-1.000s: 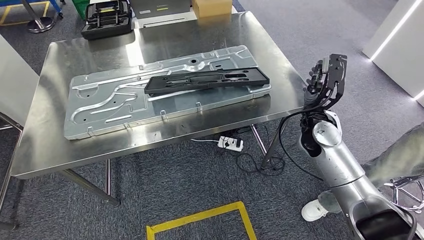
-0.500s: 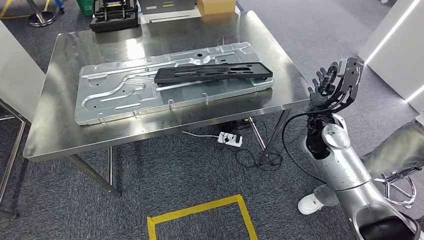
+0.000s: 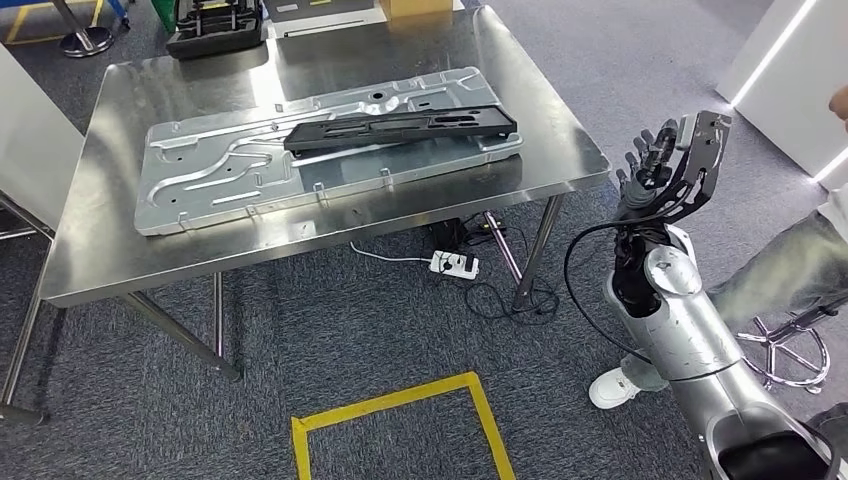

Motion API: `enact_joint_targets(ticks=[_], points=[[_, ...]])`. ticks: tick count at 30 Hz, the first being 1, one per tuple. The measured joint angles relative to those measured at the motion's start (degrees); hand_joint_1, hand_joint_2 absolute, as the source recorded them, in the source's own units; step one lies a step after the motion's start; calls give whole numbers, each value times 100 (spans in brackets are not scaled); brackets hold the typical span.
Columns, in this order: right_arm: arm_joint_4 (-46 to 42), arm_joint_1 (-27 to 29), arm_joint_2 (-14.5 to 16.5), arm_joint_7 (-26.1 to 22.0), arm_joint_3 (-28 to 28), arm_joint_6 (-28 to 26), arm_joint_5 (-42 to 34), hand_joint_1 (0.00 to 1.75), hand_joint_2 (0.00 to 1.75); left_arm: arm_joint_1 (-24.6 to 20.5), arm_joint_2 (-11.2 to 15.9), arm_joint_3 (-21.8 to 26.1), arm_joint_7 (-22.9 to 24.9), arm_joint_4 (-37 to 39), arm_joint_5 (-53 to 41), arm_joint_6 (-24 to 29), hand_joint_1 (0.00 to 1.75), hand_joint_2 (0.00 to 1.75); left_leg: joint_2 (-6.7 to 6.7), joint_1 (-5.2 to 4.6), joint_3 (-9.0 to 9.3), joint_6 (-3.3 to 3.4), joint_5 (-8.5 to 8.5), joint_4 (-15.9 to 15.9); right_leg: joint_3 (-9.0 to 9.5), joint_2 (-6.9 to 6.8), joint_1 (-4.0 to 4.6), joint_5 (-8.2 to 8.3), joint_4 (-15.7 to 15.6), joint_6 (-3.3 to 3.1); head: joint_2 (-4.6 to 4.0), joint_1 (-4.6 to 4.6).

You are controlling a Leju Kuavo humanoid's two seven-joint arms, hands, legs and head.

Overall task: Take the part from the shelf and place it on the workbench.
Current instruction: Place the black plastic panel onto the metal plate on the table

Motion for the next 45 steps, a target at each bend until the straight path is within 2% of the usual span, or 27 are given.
enact_joint_targets(ticks=[2, 3, 6, 8, 10, 11, 12, 13, 14, 16, 18, 21, 22, 24, 26, 27, 28, 29, 31, 33, 36, 38, 41, 42, 43, 44, 45], points=[[-1, -8, -1, 2, 0, 0, 16, 0, 0, -14, 8, 0, -3, 0, -1, -3, 0, 0, -1, -32, 464, 79, 109, -698, -50, -3, 12, 63, -4, 41, 0, 3], [-2, -10, -1, 7, 1, 0, 21, 0, 0, -20, 11, 0, -4, 0, -1, -3, 0, 0, -2, -51, 561, 108, 108, -874, -60, -7, 10, 94, -9, 71, 0, 2], [-2, -12, -5, 56, 2, 3, 25, 0, 0, -21, 12, 0, -3, 0, -5, -8, 0, 0, 10, -56, 551, 194, 214, -1017, -75, -10, 0, 153, -28, 189, 0, -2], [-1, -23, -16, 141, 3, 10, 54, 0, 0, -18, 8, -1, -1, 0, -6, -12, 0, 0, 35, -29, 520, 269, 336, -1107, -177, -2, 4, -110, 223, 236, 0, 18], [2, -38, -46, 400, 26, 40, 220, 0, 0, -18, 7, -1, 3, 0, -1, -13, 0, 0, 48, -30, 430, 314, 417, -1110, -380, 2, -11, -594, 848, 263, 0, 41], [3, -43, -76, 592, 57, 66, 365, 0, 0, -17, 5, -1, 9, 0, 2, -12, 0, 0, 48, -32, 370, 322, 452, -1093, -460, 1, -22, -759, 1162, 282, 0, 42], [4, -54, -115, 802, 108, 100, 536, 0, 0, -15, 4, 0, 19, 0, 5, -12, 0, 0, 48, -30, 305, 318, 479, -1068, -470, 1, -36, -812, 1348, 305, 0, 43], [4, -80, -157, 1010, 171, 145, 734, 0, 0, -13, 3, 0, 32, 0, 10, -8, 0, 0, 47, -23, 234, 309, 503, -1029, -389, -1, -56, -756, 1345, 332, 0, 43], [3, -121, -198, 1235, 237, 225, 989, 0, 0, -12, 2, 0, 46, 0, 22, -3, 0, 0, 46, -10, 163, 296, 518, -974, -203, -3, -81, -619, 1127, 359, 0, 44], [-6, -245, -269, 1735, 380, 500, 1645, 0, 0, -14, 10, 0, 70, 0, 55, 12, 0, 0, 43, 4, 16, 243, 528, -837, 236, 3, -108, -453, 448, 396, 1, 49], [-35, -371, -333, 2199, 534, 914, 2311, 0, 0, -18, 21, 0, 88, 0, 87, 27, 0, 0, 37, -11, -82, 167, 549, -739, 401, 24, -88, -446, 117, 354, 1, 54], [-85, -536, -391, 2684, 832, 1538, 3060, 0, 0, -14, 29, 0, 99, 0, 117, 48, 0, 0, 27, -11, -146, 59, 609, -704, 321, 29, -75, -385, 113, 210, 0, 47], [-108, -583, -400, 2793, 936, 1707, 3243, 0, 0, -13, 32, 0, 101, 0, 122, 52, 0, 0, 24, 0, -189, 27, 541, -642, 290, 20, -82, -346, 105, 158, 0, 43], [-158, -667, -413, 2904, 1108, 1964, 3476, 0, 0, -13, 35, 0, 104, 0, 127, 57, 0, 0, 20, 21, -368, -28, 162, -212, 205, 2, -88, -256, 85, 72, 0, 38], [-184, -725, -418, 2937, 1245, 2119, 3573, 0, 0, -12, 36, 0, 104, 0, 130, 60, 0, 0, 19, 27, -578, -65, -281, 464, 90, -4, -71, -170, 86, 40, 0, 37], [-188, -738, -420, 2942, 1304, 2169, 3594, 0, 0, -9, 36, 0, 104, 0, 133, 61, 0, 0, 19, 28, -618, -70, -375, 697, 30, -7, -60, -126, 88, 35, 0, 37], [-190, -745, -421, 2945, 1351, 2209, 3610, 0, 0, -8, 36, 0, 104, 0, 136, 63, 0, 0, 19, 29, -572, -64, -357, 754, -30, -8, -50, -83, 89, 35, 0, 37], [-190, -751, -422, 2946, 1390, 2243, 3625, 0, 0, -8, 36, 0, 104, 0, 139, 64, 0, 0, 18, 27, -421, -45, -249, 610, -88, -8, -39, -39, 90, 36, 0, 38], [-194, -771, -425, 2946, 1438, 2295, 3654, 0, 0, -19, 42, 0, 105, 0, 142, 67, 0, 0, 14, 11, 86, 31, -33, -88, -183, -7, -20, 46, 91, 52, 0, 39], [-201, -799, -433, 2946, 1463, 2324, 3675, 0, 0, -28, 52, 0, 105, 0, 144, 72, 0, 0, 10, -28, 469, 99, 20, -688, -229, -10, -15, 125, 78, 101, 0, 43], [-204, -810, -440, 2946, 1495, 2317, 3687, 0, 0, -33, 61, 0, 105, 0, 149, 79, 0, 0, 13, -60, 508, 182, 92, -896, -231, -20, -31, 240, 10, 214, 0, 34], [-203, -809, -442, 2944, 1499, 2260, 3670, 0, 0, -27, 64, 0, 105, 0, 157, 86, 0, 0, 32, -38, 496, 263, 219, -991, -276, -13, -32, 93, 111, 266, 0, 45], [-193, -784, -444, 2914, 1500, 2074, 3575, 0, 0, -24, 62, 0, 104, 0, 172, 96, 0, 0, 51, -31, 366, 338, 372, -1023, -543, -3, -30, -598, 986, 297, 0, 63], [-188, -760, -444, 2893, 1501, 1990, 3533, 0, 0, -22, 59, 0, 104, 0, 174, 98, 0, 0, 51, -32, 304, 338, 406, -1007, -608, -2, -30, -747, 1285, 308, 0, 64], [-185, -734, -444, 2868, 1501, 1897, 3491, 0, 0, -17, 55, 0, 104, 0, 175, 99, 0, 0, 50, -32, 239, 336, 436, -982, -594, -3, -32, -788, 1431, 318, 0, 64], [-184, -714, -444, 2837, 1501, 1808, 3457, 0, 0, -11, 50, 0, 103, 0, 177, 101, 0, 0, 49, -30, 176, 329, 459, -951, -476, -4, -36, -727, 1364, 326, 0, 65], [-184, -703, -444, 2805, 1500, 1722, 3429, 0, 0, -8, 44, 0, 102, 0, 177, 101, 0, 0, 48, -27, 114, 318, 477, -910, -253, -5, -43, -604, 1090, 330, 0, 66]])
